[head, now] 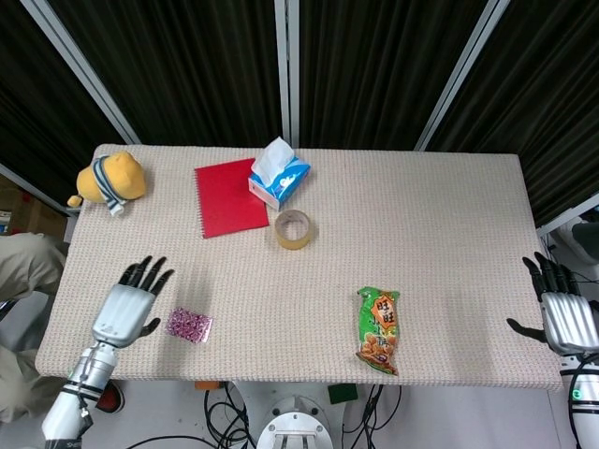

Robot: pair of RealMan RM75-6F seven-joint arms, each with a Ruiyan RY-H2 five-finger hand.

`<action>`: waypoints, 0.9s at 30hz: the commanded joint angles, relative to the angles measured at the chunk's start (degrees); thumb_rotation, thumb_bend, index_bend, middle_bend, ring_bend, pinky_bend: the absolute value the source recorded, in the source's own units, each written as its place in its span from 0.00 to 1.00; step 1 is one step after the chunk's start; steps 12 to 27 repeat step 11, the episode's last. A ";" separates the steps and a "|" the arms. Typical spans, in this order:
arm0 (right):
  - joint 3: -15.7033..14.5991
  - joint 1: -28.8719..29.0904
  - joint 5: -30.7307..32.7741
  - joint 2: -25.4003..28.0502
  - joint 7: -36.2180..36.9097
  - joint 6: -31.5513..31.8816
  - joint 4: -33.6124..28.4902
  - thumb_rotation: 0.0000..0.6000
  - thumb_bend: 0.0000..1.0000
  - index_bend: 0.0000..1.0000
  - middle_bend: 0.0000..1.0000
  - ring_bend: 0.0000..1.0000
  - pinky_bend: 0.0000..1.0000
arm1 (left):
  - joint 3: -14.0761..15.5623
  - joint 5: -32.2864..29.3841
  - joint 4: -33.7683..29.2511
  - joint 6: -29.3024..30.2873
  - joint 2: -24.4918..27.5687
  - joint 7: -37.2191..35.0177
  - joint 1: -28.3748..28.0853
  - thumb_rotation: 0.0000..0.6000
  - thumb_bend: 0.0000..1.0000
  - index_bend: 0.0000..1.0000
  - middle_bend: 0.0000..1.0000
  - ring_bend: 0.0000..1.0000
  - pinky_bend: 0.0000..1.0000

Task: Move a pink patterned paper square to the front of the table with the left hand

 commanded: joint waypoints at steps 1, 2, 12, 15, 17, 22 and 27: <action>-0.80 -1.64 -1.11 -1.81 0.03 2.53 2.48 1.00 0.23 0.00 0.00 0.00 0.00 | -0.18 6.38 7.74 13.01 4.12 -17.69 10.67 0.51 0.18 0.12 0.02 0.00 0.15; -0.94 -2.00 -1.41 -2.17 0.29 3.14 3.06 1.00 0.23 0.00 0.00 0.00 0.00 | 0.31 7.01 9.03 13.51 4.06 -19.16 11.64 0.45 0.18 0.12 0.02 0.00 0.15; -1.60 -3.29 -3.45 -3.71 1.76 5.37 5.93 1.00 0.23 0.00 0.00 0.00 0.00 | -0.19 10.96 16.73 16.18 1.26 -24.62 16.48 0.37 0.18 0.11 0.02 0.00 0.14; -1.60 -3.29 -3.45 -3.71 1.76 5.37 5.93 1.00 0.23 0.00 0.00 0.00 0.00 | -0.19 10.96 16.73 16.18 1.26 -24.62 16.48 0.37 0.18 0.11 0.02 0.00 0.14; -1.60 -3.29 -3.45 -3.71 1.76 5.37 5.93 1.00 0.23 0.00 0.00 0.00 0.00 | -0.19 10.96 16.73 16.18 1.26 -24.62 16.48 0.37 0.18 0.11 0.02 0.00 0.14; -1.60 -3.29 -3.45 -3.71 1.76 5.37 5.93 1.00 0.23 0.00 0.00 0.00 0.00 | -0.19 10.96 16.73 16.18 1.26 -24.62 16.48 0.37 0.18 0.11 0.02 0.00 0.14; -1.60 -3.29 -3.45 -3.71 1.76 5.37 5.93 1.00 0.23 0.00 0.00 0.00 0.00 | -0.19 10.96 16.73 16.18 1.26 -24.62 16.48 0.37 0.18 0.11 0.02 0.00 0.14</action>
